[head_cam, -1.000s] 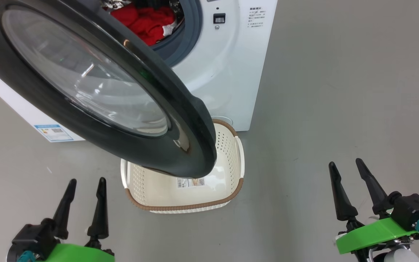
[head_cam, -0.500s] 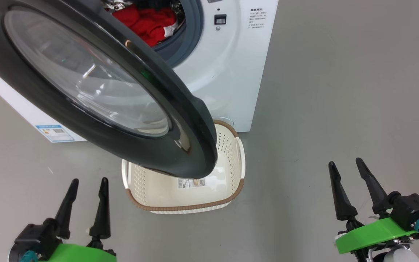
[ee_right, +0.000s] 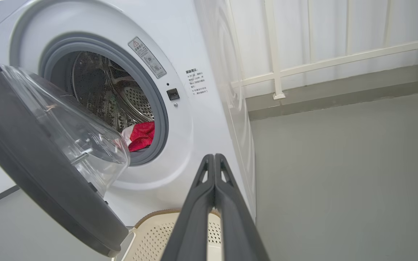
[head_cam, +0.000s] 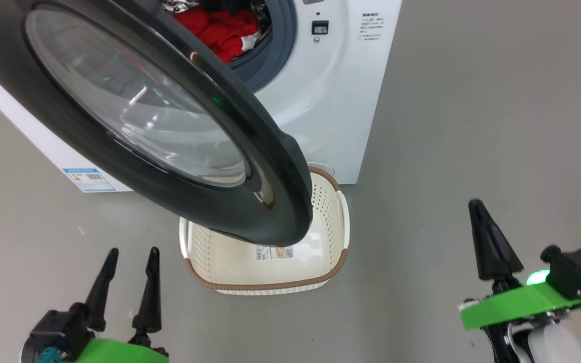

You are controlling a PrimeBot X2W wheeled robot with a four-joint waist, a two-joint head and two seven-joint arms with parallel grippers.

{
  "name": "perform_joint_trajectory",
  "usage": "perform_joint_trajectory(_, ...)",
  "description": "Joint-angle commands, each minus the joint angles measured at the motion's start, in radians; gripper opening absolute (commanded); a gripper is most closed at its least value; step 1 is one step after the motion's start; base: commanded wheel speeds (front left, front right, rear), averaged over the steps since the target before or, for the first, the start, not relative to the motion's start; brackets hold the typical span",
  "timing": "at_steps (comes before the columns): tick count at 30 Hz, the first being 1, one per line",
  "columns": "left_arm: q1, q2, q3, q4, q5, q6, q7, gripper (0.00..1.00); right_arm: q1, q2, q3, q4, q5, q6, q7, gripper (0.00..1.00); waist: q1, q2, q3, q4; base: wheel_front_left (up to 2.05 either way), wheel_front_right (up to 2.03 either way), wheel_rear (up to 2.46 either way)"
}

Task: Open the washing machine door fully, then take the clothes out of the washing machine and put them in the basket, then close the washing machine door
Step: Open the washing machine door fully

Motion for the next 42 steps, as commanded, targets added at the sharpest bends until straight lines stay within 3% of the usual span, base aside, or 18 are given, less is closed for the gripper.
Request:
perform_joint_trajectory(1, 0.009, 0.010, 0.025, -0.027, 0.005, -0.006, -0.009, 1.00, -0.044, -0.008, 0.032, -0.032, 0.020, 0.005, -0.006, 0.00, 0.0000, -0.0001, -0.002, 0.006, 0.00, 0.00, 0.00)
perform_joint_trajectory(12, 0.011, 0.005, 0.005, -0.031, -0.001, -0.006, -0.009, 1.00, -0.206, -0.047, 0.187, -0.030, 0.202, 0.005, -0.006, 0.00, 0.0000, -0.0001, 0.003, 0.044, 0.00, 0.00, 0.00)
perform_joint_trajectory(20, 0.005, 0.002, -0.013, -0.035, -0.006, -0.006, -0.009, 1.00, -0.335, -0.111, 0.368, 0.028, 0.433, 0.005, -0.006, 0.00, 0.0000, -0.0001, 0.015, 0.077, 0.00, 0.00, 0.00)
perform_joint_trajectory(23, 0.003, 0.001, -0.024, -0.036, -0.010, -0.006, -0.009, 1.00, -0.399, -0.156, 0.456, 0.058, 0.570, 0.005, 0.018, 0.00, 0.0000, -0.0001, 0.025, 0.092, 0.00, 0.00, 0.00)
perform_joint_trajectory(32, -0.010, -0.001, -0.059, -0.034, -0.022, -0.006, -0.009, 1.00, -0.503, -0.232, 0.585, 0.062, 0.809, 0.005, 0.105, 0.00, 0.0000, -0.0001, 0.057, 0.130, 0.00, 0.00, 0.00)
perform_joint_trajectory(42, -0.020, -0.002, -0.076, -0.036, -0.032, -0.006, -0.009, 1.00, -0.565, -0.291, 0.690, 0.035, 0.957, 0.005, 0.191, 0.00, 0.0000, -0.0001, 0.076, 0.159, 0.00, 0.00, 0.00)
